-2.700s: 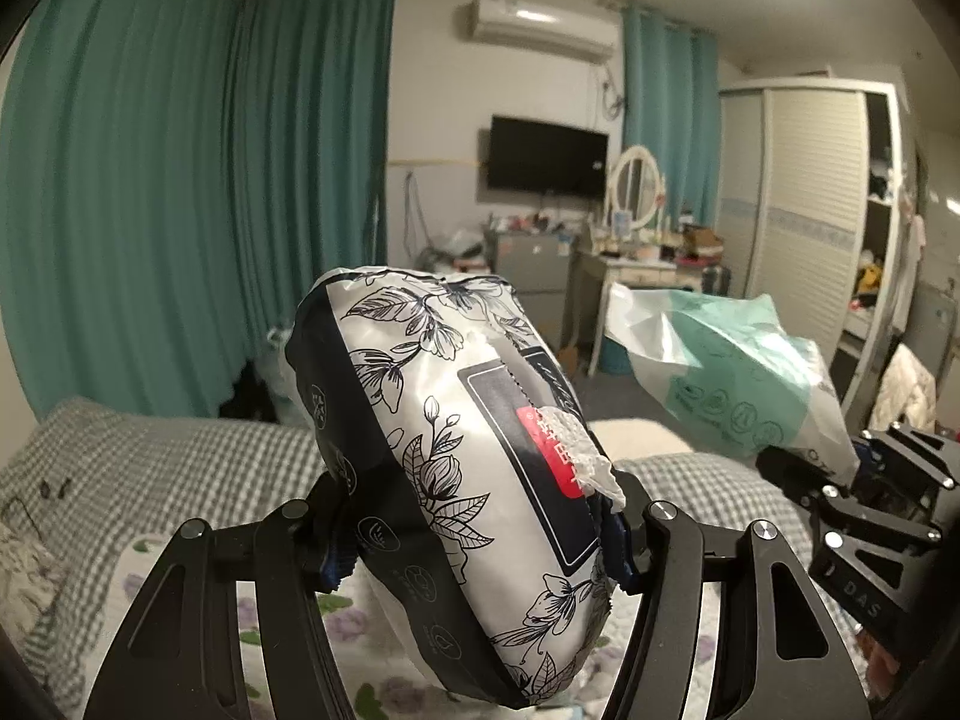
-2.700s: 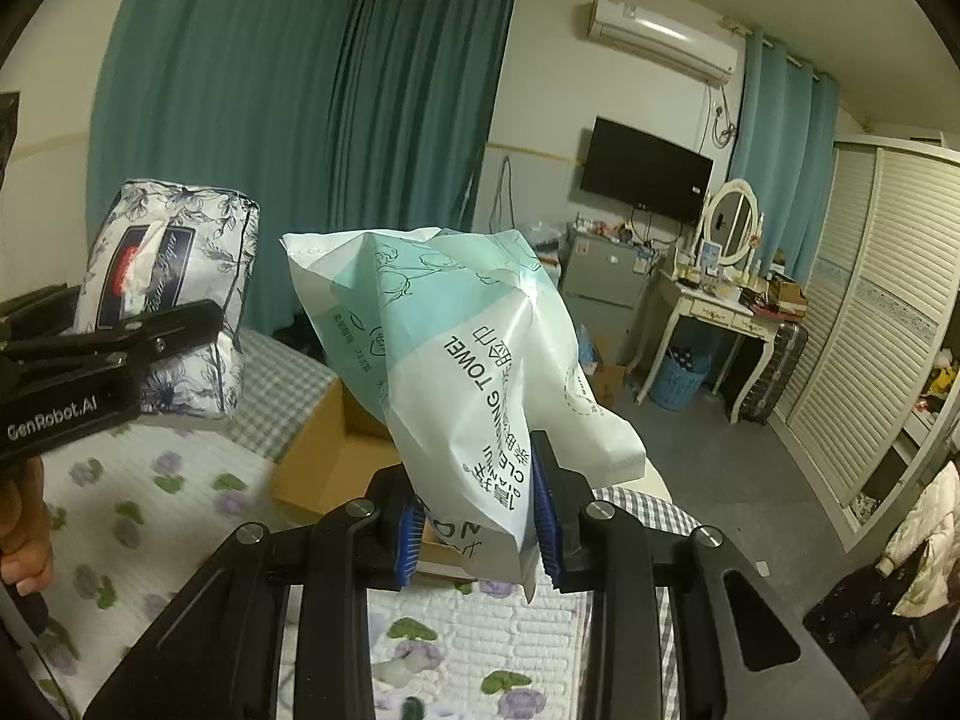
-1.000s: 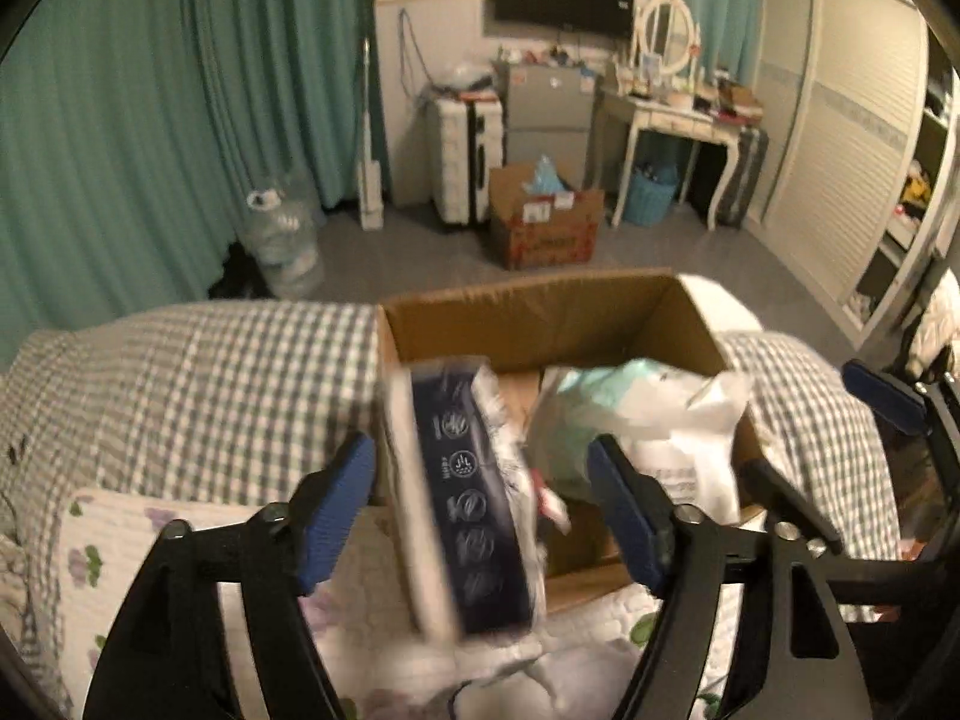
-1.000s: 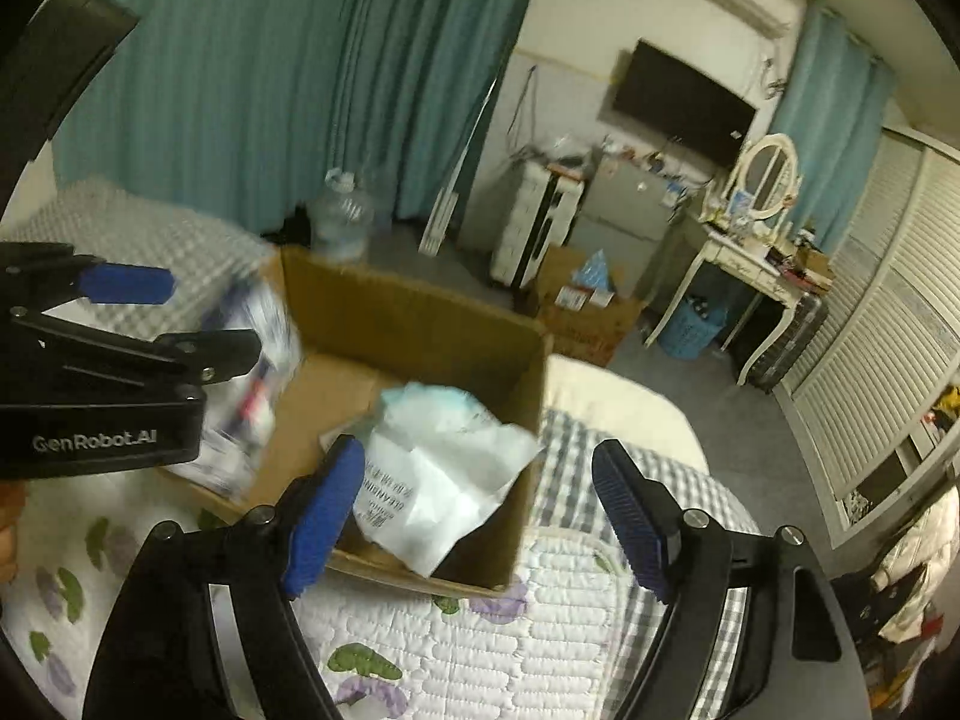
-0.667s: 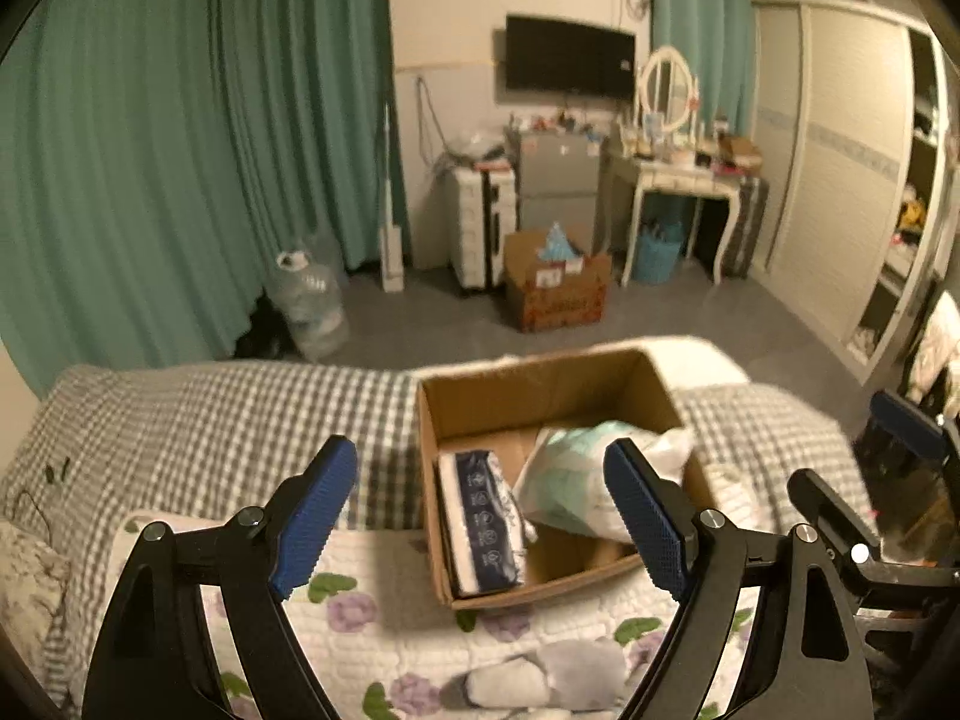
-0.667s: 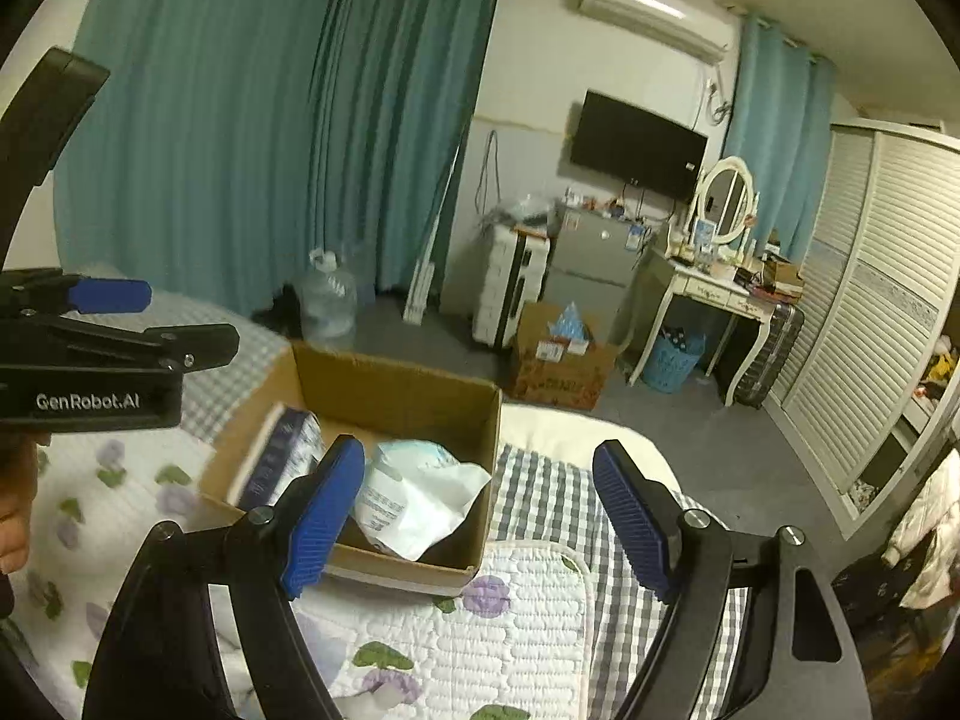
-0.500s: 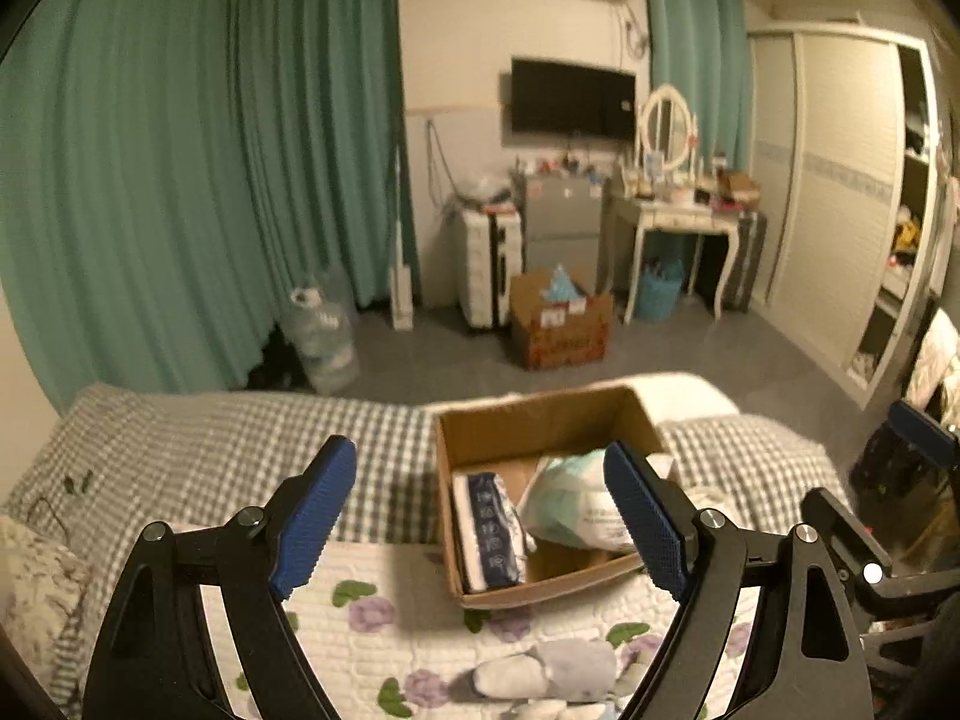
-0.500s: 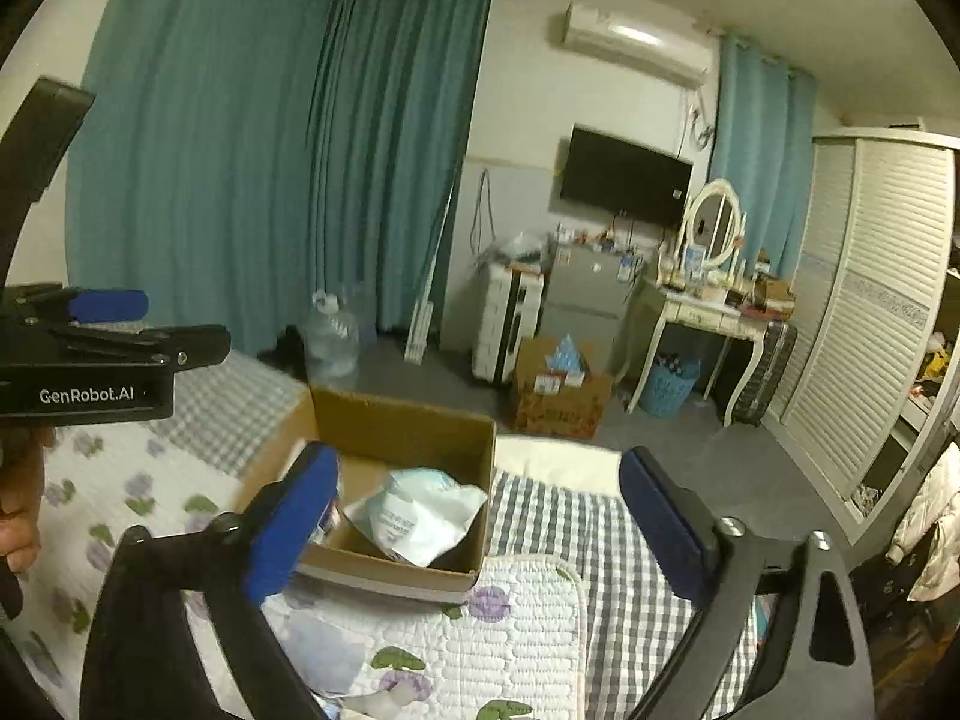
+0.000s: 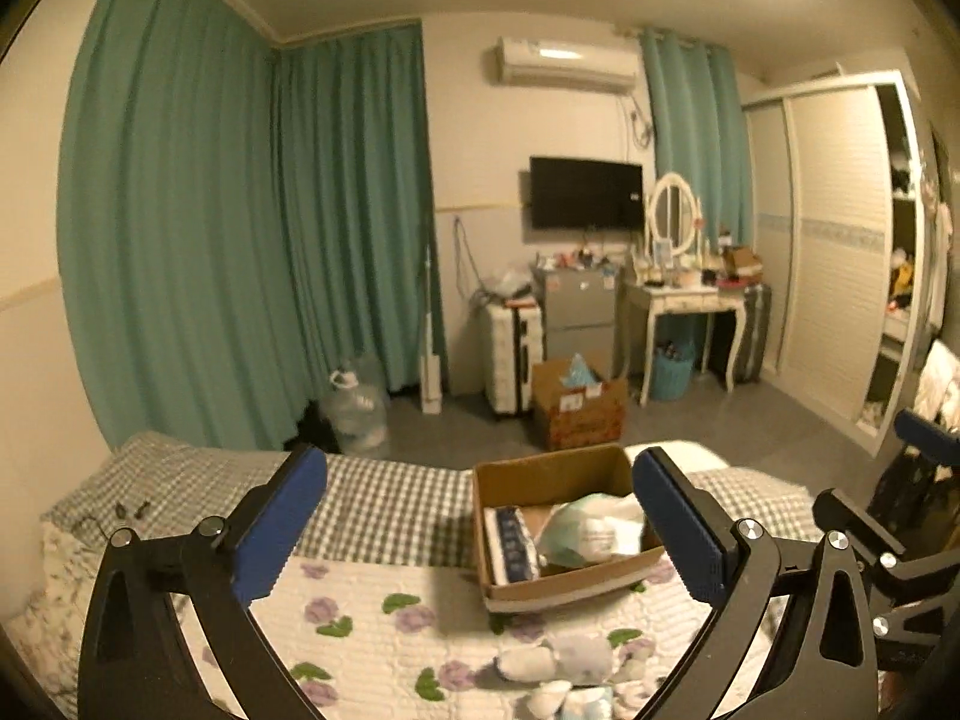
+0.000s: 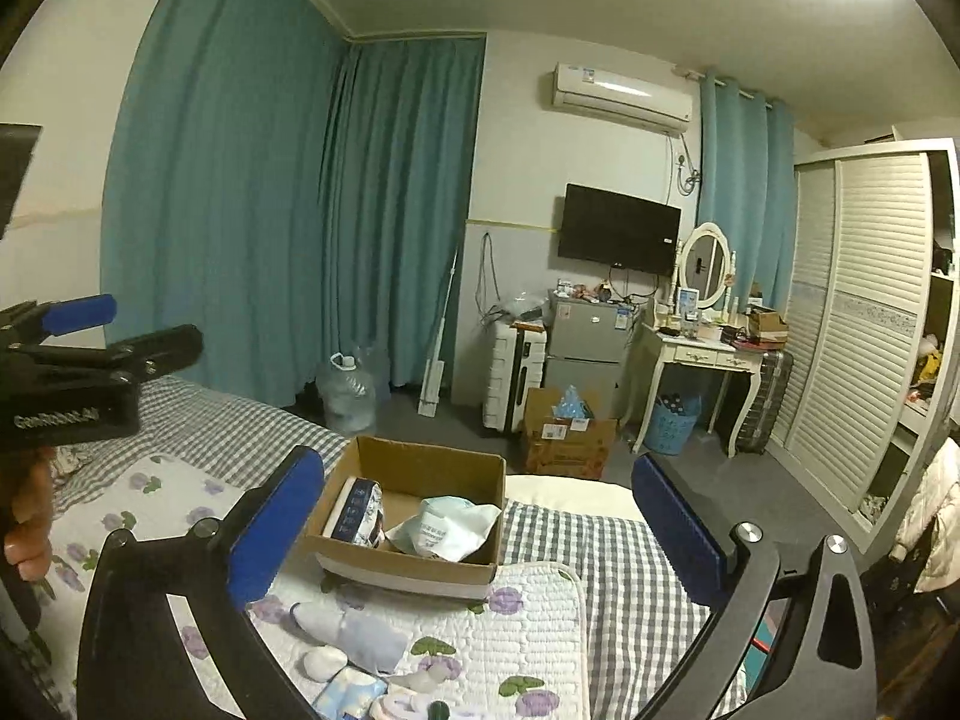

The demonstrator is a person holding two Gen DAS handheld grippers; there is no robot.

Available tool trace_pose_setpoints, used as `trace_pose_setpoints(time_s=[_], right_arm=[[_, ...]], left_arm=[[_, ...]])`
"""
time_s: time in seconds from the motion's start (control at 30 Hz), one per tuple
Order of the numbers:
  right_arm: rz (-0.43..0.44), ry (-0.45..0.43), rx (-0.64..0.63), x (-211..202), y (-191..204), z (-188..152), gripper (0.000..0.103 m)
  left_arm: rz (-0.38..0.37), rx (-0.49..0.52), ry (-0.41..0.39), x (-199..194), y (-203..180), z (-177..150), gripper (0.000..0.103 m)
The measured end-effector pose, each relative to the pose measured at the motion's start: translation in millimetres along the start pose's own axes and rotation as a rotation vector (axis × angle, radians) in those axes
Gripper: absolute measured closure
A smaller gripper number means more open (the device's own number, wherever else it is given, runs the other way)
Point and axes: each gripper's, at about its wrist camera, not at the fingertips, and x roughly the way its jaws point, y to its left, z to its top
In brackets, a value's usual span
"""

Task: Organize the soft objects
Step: 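Withdraw both tools from the box back toward the remaining items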

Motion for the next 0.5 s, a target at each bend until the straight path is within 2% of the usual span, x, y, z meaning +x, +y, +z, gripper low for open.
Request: trace_pose_setpoints(time_s=[0.27, 0.37, 0.5], right_arm=[[0.024, -0.008, 0.005, -18, -2, -15, 0.0], [0.006, 0.011, -0.014, -13, 0, -27, 0.0], [0.011, 0.079, -0.019, 3, -5, -47, 0.0]], left_arm=[[0.0, -0.031, -0.037, -22, 9, -13, 0.0], [-0.016, -0.033, -0.038, -18, 10, -21, 0.0], [-0.02, -0.007, -0.028, -7, 5, -37, 0.0]])
